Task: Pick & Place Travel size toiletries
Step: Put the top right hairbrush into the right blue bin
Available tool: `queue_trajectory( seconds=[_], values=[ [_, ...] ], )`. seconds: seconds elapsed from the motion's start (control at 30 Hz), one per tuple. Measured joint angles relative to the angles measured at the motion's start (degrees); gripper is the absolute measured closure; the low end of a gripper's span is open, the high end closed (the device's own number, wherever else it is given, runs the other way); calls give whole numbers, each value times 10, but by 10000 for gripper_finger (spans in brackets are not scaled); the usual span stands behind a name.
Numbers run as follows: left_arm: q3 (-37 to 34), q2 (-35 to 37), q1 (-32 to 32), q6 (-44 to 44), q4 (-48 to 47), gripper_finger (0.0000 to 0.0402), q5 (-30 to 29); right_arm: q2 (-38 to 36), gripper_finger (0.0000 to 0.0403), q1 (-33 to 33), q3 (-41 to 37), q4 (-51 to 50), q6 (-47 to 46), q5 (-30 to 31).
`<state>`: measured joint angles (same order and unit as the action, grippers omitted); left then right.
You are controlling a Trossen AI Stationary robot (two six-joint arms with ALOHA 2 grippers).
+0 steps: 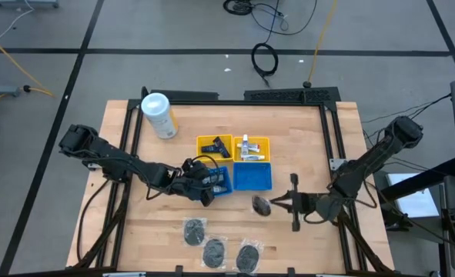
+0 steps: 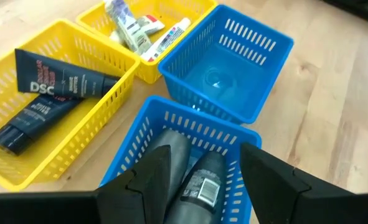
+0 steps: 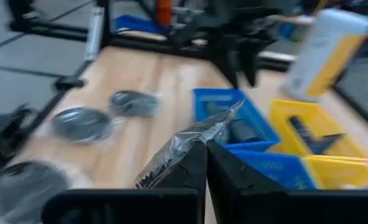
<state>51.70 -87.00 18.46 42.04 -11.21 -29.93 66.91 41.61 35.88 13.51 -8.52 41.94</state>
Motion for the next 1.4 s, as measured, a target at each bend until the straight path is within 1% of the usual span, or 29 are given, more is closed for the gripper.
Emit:
queue_trajectory(
  seconds=[0.13,0.17,0.5,0.73,0.87,1.1,1.23,1.4],
  values=[
    [0,0,0,-15,19,215,1,-9,403,-24,0,1,3,47],
    [0,0,0,-19,24,215,2,-8,403,-34,0,-1,3,48],
    [0,0,0,-26,28,215,4,-2,403,-137,0,-1,9,43],
    [0,0,0,-28,28,215,4,12,403,-191,0,-1,2,-3],
    [0,0,0,-29,28,215,5,35,403,-207,0,0,-10,-31],
    [0,0,0,-33,28,215,8,59,403,-217,0,-2,-13,-34],
    [0,0,0,-34,28,215,14,62,403,-222,0,0,-13,-63],
    [0,0,0,-33,28,215,14,63,403,-222,0,-1,-13,-64]
  ],
)
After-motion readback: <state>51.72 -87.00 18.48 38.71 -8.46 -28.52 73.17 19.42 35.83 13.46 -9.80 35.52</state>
